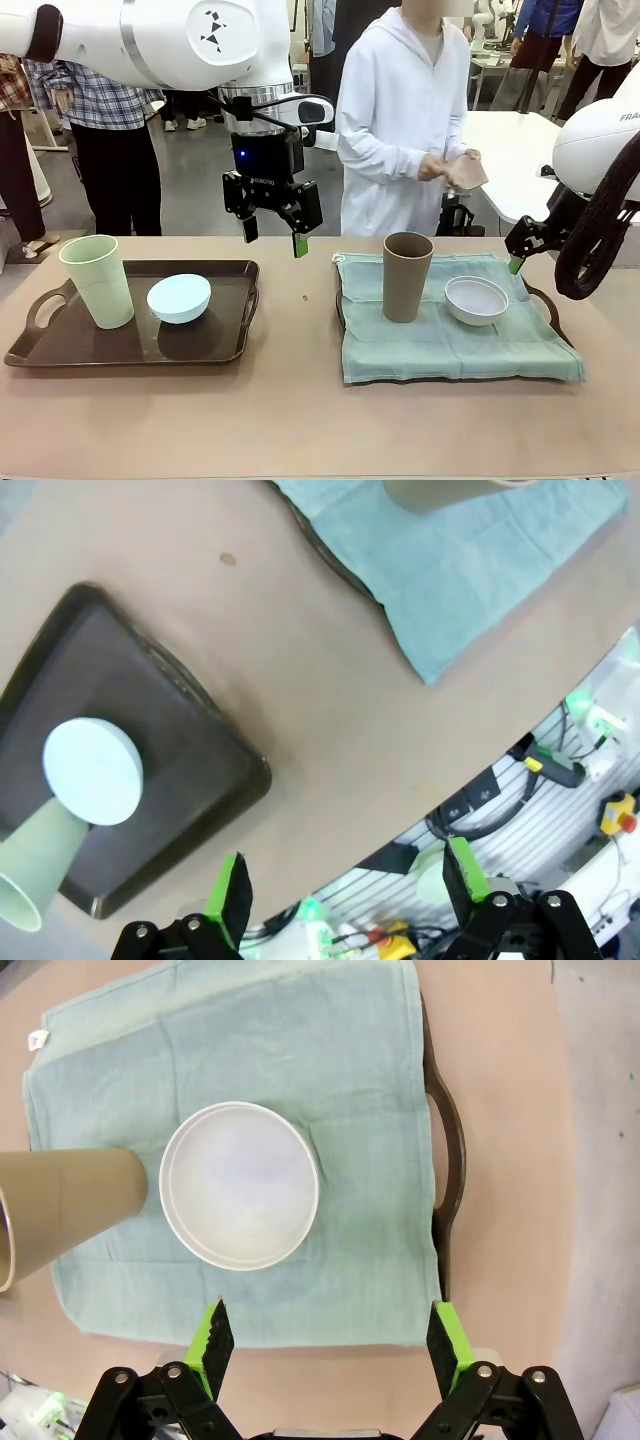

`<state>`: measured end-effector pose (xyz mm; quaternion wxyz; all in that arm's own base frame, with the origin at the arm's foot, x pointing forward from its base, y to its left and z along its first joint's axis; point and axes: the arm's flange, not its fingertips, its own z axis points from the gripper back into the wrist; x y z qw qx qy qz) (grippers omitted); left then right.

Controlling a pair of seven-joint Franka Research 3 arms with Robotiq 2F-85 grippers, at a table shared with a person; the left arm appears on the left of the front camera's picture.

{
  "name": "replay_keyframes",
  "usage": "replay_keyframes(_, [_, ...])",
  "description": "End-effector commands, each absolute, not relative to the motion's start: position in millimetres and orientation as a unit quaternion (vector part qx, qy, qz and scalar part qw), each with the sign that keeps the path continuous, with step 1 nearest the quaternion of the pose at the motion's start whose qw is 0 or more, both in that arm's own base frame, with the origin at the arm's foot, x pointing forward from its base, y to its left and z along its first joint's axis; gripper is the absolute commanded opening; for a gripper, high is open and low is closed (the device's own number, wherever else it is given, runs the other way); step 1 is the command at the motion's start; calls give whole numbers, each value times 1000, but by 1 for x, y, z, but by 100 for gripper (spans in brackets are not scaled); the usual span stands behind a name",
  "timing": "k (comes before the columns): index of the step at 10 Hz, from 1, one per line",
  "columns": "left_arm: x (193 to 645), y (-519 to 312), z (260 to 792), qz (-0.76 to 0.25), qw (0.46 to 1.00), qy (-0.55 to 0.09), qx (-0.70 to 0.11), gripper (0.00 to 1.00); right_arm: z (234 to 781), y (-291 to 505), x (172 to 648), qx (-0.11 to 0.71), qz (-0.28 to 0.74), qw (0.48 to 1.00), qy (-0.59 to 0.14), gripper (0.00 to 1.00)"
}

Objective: Set up a tray with a mat and arrange the tableware.
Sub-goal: Pick up the Picnic Bowl and Reusable plastic cup from the Handle tray in front of the human's position and hold them in the air.

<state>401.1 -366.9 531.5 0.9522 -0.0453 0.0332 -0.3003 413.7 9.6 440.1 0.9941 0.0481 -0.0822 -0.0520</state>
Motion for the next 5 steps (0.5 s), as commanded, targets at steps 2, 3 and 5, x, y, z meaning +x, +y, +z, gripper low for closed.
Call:
replay_keyframes(2, [398, -361, 529, -308, 950, 20, -40, 100, 440, 9, 414, 48, -52, 994, -83, 100])
replay_keyframes(3, [398, -361, 529, -308, 950, 20, -40, 100, 440, 9, 414, 48, -52, 994, -83, 100])
replay_keyframes(5, [401, -367, 531, -300, 952, 33, -45, 100, 440, 10, 414, 48, -52, 994, -82, 100])
